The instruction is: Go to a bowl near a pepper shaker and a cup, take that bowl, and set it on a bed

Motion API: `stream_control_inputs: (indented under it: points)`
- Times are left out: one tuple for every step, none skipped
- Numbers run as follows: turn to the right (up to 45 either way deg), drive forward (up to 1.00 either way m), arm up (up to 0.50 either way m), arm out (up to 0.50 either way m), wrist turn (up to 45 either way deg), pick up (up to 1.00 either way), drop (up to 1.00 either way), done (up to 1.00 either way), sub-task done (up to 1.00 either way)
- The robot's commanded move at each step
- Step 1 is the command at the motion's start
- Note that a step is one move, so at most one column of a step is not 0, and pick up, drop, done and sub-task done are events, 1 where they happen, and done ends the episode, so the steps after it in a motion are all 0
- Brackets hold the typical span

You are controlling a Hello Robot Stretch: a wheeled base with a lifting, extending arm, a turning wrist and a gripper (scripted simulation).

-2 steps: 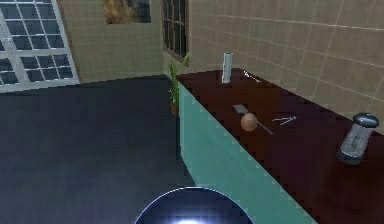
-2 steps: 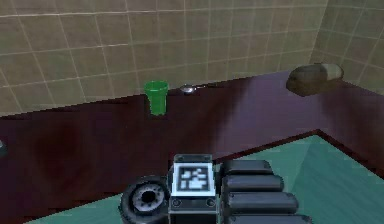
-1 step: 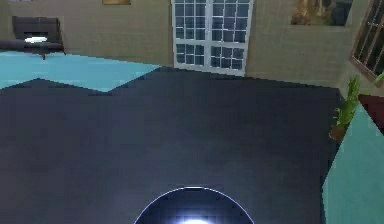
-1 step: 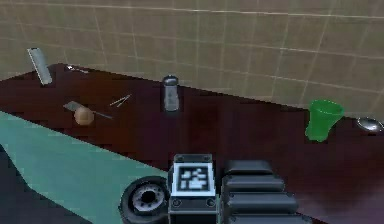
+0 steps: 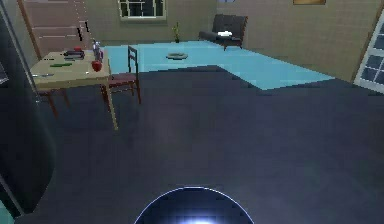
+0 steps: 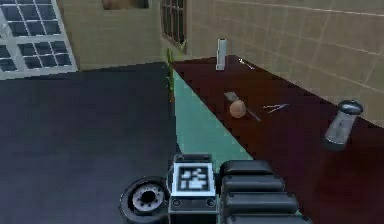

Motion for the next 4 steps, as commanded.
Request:
stream_control_inputs:
  points:
    - [0.0,1.0,0.0,0.0,0.0,0.0,0.0,0.0,0.0]
    - [0.0,1.0,0.0,0.0,0.0,0.0,0.0,0.0,0.0]
    - [-3.0,0.0,0.0,0.0,0.0,0.0,0.0,0.0,0.0]
    - [0.0,1.0,0.0,0.0,0.0,0.0,0.0,0.0,0.0]
